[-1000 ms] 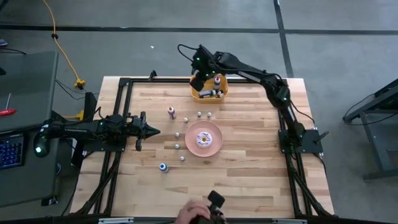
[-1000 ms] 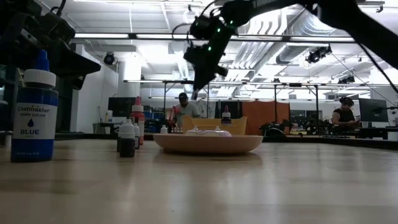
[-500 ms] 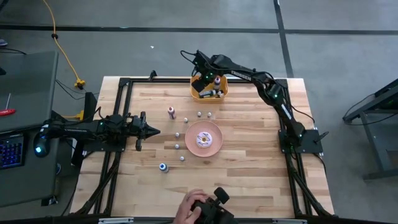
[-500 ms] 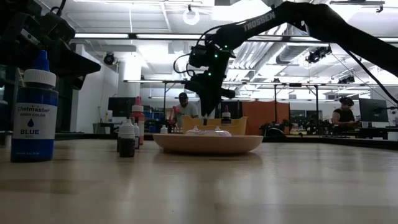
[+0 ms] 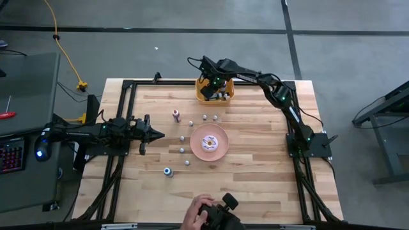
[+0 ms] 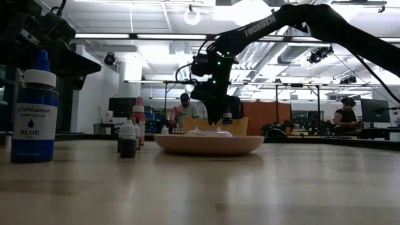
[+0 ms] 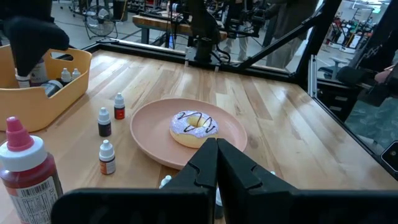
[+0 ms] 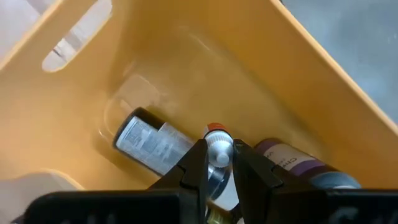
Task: Pick & Place food coloring
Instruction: Put the small red food coloring bottle into the orange bin
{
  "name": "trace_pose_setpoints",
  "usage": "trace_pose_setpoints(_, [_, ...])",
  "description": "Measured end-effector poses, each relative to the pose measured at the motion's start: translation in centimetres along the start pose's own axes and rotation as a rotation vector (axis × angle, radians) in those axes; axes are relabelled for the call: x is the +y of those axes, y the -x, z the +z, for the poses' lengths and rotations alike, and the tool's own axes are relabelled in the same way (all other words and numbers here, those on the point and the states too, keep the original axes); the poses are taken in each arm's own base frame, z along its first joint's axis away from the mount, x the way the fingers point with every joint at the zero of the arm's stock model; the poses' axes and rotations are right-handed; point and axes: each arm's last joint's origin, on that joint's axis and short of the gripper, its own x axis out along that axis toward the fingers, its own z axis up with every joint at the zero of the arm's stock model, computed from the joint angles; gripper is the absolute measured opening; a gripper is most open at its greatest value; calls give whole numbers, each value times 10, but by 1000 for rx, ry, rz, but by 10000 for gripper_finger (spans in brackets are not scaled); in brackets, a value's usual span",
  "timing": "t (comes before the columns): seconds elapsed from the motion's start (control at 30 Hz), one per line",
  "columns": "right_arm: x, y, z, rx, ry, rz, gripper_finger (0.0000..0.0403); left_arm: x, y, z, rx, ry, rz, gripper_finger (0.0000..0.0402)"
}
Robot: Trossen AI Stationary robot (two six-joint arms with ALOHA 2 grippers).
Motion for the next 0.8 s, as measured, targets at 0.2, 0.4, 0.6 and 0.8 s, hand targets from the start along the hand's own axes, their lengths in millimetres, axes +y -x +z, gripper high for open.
trace_pose_setpoints(0.2, [-2, 0, 0, -3, -30, -16, 55, 0, 0, 0, 0, 0, 0, 1])
trace_pose_setpoints(0.4, [-4, 0, 1, -3, -46, -17, 55, 0, 0, 0, 0, 0, 0, 1])
trace_pose_setpoints(0.6, [-5, 0, -1, 12, -48, -20, 55, 0, 0, 0, 0, 0, 0, 1])
trace_pose_setpoints(0.8, [-5, -1, -1, 15, -49, -18, 55, 0, 0, 0, 0, 0, 0, 1])
